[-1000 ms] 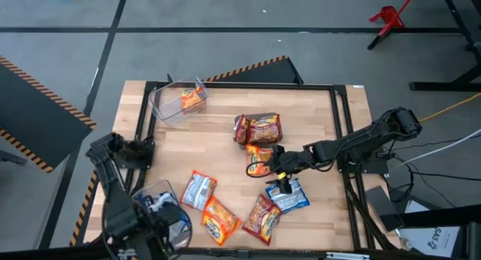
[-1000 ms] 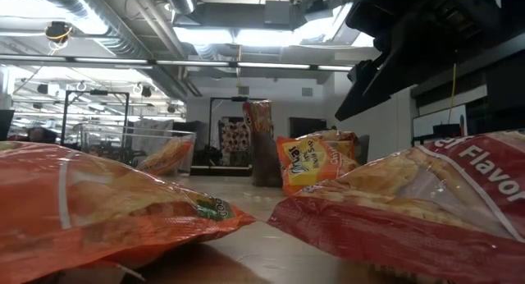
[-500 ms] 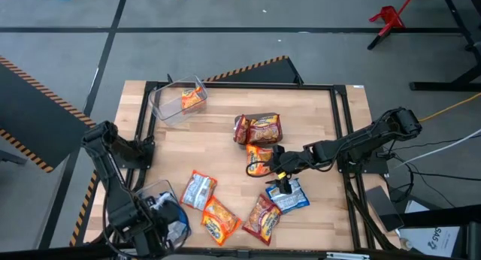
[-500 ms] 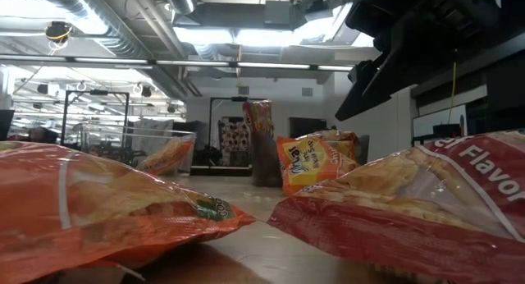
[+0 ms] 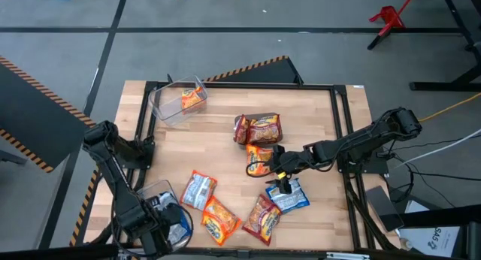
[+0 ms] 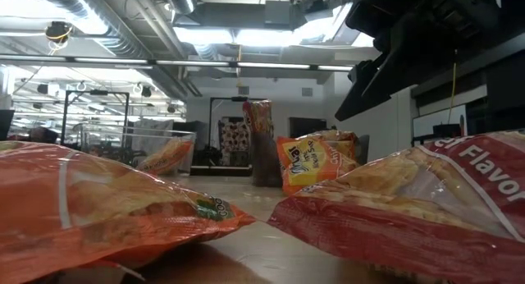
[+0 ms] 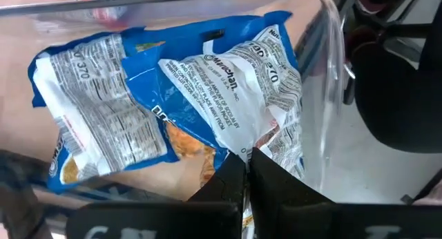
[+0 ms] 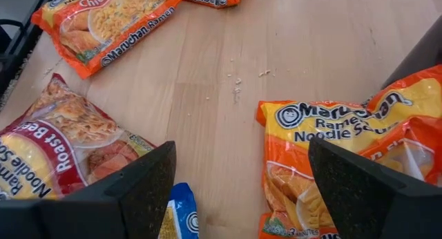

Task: Sort Maruchan noodles
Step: Put the blue noodle pack into the bottom transparent bin

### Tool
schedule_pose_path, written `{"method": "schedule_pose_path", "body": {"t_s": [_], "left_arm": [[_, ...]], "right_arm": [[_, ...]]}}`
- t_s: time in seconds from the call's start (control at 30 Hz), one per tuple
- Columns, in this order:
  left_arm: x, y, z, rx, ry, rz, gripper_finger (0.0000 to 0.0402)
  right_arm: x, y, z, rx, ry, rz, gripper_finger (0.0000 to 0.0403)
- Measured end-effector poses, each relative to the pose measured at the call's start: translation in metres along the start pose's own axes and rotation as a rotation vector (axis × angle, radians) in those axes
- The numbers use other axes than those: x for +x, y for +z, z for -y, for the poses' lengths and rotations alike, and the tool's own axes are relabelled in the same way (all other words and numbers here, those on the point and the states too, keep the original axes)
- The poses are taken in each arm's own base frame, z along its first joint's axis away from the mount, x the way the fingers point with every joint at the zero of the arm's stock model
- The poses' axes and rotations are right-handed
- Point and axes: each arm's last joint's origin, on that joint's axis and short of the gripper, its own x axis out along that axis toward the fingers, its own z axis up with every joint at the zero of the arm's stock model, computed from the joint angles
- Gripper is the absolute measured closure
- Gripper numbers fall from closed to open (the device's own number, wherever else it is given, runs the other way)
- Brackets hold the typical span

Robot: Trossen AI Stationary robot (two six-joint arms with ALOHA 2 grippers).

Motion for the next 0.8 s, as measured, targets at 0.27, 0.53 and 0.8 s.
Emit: {"method": "schedule_pose_path", "body": {"t_s": [0.27,0.53,0.8], "left_arm": [[0.025,0.008,-0.005,0.006,-0.023,-0.024,0.0400],[0.047,0.010,-0.012,-0.002,-0.040,-0.032,0.0399],[0.056,0.009,-0.019,-0.033,-0.007,-0.053,0.0394]], "right_arm": [[0.000,0.000,0.000,-0.002,-0.008,0.000,0.0091],[0.000,0.000,0.000,-0.025,-0.008,-0.001,0.0091],[0.000,0.000,0.000,-0.025,-0.008,-0.001,0.0091]]}}
